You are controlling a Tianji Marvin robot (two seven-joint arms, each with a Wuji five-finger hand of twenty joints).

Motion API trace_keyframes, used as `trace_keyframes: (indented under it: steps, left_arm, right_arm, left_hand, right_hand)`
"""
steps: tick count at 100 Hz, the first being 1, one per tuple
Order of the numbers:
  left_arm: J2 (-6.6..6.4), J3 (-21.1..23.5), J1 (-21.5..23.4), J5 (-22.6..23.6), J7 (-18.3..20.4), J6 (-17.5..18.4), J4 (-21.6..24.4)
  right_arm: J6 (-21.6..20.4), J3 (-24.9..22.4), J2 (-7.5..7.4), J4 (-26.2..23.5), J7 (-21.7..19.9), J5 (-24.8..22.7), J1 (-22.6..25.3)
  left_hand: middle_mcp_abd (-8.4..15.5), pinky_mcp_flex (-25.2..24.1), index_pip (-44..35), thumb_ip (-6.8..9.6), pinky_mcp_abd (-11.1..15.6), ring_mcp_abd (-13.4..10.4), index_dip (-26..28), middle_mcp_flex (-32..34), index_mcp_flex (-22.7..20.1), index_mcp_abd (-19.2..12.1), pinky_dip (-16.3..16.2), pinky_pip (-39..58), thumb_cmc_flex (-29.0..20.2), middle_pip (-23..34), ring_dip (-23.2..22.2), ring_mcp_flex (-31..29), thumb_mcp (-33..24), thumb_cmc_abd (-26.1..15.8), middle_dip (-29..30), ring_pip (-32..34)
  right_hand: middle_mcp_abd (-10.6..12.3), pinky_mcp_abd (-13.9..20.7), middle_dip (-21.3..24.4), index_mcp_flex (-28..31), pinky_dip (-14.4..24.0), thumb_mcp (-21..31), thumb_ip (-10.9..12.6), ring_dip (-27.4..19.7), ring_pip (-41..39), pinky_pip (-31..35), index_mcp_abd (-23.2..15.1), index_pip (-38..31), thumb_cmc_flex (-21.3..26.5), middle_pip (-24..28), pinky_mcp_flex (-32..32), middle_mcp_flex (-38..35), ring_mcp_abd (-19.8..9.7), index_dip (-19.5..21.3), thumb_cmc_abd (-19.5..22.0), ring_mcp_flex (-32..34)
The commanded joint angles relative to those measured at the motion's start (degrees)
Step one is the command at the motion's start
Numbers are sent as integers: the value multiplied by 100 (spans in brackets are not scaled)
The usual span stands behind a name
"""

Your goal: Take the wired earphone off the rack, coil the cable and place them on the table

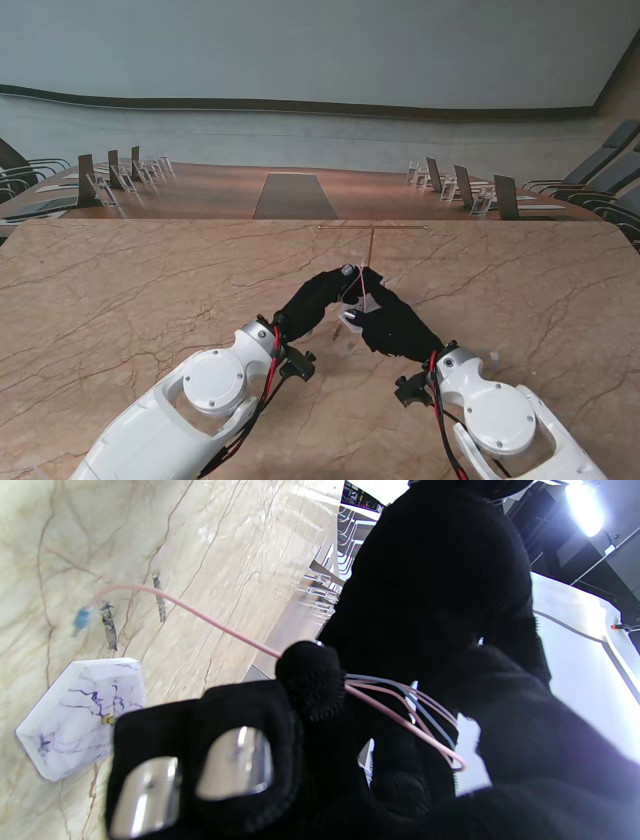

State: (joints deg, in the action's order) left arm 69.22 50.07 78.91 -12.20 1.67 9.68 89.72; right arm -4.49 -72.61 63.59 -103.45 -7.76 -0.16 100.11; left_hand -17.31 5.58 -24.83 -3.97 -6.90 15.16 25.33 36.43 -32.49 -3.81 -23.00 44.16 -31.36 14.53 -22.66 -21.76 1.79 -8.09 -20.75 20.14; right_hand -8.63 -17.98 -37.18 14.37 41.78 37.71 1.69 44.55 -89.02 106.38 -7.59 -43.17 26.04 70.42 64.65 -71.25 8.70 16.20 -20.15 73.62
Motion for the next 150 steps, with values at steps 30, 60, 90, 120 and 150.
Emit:
trace_keyframes:
  steps: [30, 60, 90, 120, 150]
  left_arm:
    - [53, -56, -4, 0, 103, 27, -46]
    - [50, -57, -15, 16, 117, 31, -65]
    - [69, -89, -57, -9, 119, -5, -154]
    - [56, -24, -1, 26, 85, 89, -132]
    - [53, -37, -8, 20, 104, 73, -132]
  right_arm:
    - [-353, -149, 84, -4, 178, -337, -22]
    - [-484, -145, 95, 55, 168, -211, -179]
    - [-385, 64, 90, 58, 61, -52, -302]
    - [-601, -58, 174, 217, 414, -35, -295]
    - [-480, 14, 173, 255, 341, 51, -380]
  left_hand:
    - [183, -66, 222, 145, -470, 231, -124, -40, 53, -460, 110, -154, 7, -73, 52, 52, -3, -17, 33, -35]
    - [182, -60, 227, 146, -470, 232, -126, -33, 45, -442, 110, -152, 0, -76, 53, 43, -4, -22, 40, -30]
    - [185, -75, 223, 146, -454, 223, -124, -48, 11, -442, 117, -169, 1, -87, 63, 65, -1, -18, 52, -43]
    - [186, -55, 210, 145, -450, 226, -114, -24, 6, -465, 105, -142, -35, -63, 58, 43, -11, -22, 47, -22]
    - [194, -76, 211, 142, -430, 207, -115, -51, 26, -477, 118, -169, -39, -66, 71, 63, -3, -30, 57, -31]
  right_hand:
    - [-185, 1500, -78, -205, -129, 259, -270, 156, -741, 1359, -778, -247, 89, 373, 491, -267, 323, 66, -430, 101]
    - [-195, 1495, -62, -181, -193, 319, -285, 133, -723, 1359, -810, -299, 63, 378, 483, -256, 309, 40, -456, 102]
    - [-215, 1439, -37, -228, -261, 310, -304, 98, -670, 1359, -789, -296, 74, 355, 471, -219, 343, 9, -483, 101]
    - [-187, 1464, -30, -365, -275, 316, -322, 89, -675, 1359, -810, -302, 33, 371, 477, -213, 338, -7, -523, 102]
    - [-191, 1461, -20, -421, -319, 262, -347, 74, -664, 1359, -739, -335, 0, 369, 468, -171, 332, -27, -521, 101]
